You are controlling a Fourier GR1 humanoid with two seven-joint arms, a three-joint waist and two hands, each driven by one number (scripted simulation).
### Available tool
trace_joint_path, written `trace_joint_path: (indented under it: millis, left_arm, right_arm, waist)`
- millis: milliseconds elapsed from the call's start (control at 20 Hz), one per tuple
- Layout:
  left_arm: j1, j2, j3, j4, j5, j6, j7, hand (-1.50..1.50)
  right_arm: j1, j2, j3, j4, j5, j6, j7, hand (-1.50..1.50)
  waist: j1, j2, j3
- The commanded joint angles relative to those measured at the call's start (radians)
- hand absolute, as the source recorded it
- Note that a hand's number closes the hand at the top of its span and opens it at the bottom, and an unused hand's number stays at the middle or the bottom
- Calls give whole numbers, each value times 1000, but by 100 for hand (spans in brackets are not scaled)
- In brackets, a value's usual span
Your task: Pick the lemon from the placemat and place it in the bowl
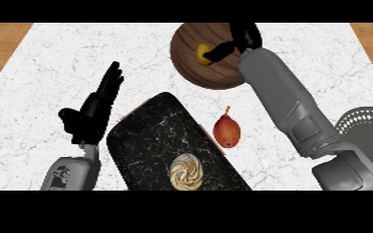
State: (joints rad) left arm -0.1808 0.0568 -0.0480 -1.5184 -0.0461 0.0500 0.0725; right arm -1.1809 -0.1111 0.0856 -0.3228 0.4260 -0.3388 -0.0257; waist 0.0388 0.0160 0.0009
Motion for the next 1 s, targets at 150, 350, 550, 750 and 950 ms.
trace_joint_path:
  millis: [150, 350, 550, 750, 950]
  left_arm:
    - [22, -9, -11, 4, -7, -4, -33, 0]
    - [11, 23, 28, 13, 17, -27, -11, 0]
    - [14, 15, 27, -37, 18, -11, 40, 0]
    - [62, -22, -22, -52, -26, 21, 22, 0]
    - [-1, 0, 25, 19, -4, -1, -5, 0]
  right_arm:
    - [15, -24, -129, -54, -103, -70, -203, -150]
    - [8, -28, -181, -53, -143, -63, -221, -150]
    - [48, -34, -225, -117, -205, -6, -174, -150]
    - [102, -81, -279, -176, -287, 116, -186, -150]
    - [149, -131, -280, -247, -315, 225, -167, -150]
  waist:
    - [-12, -4, 0]
    - [-16, -7, -1]
    - [-29, -14, -1]
    - [-36, -16, 0]
    - [-37, -15, -1]
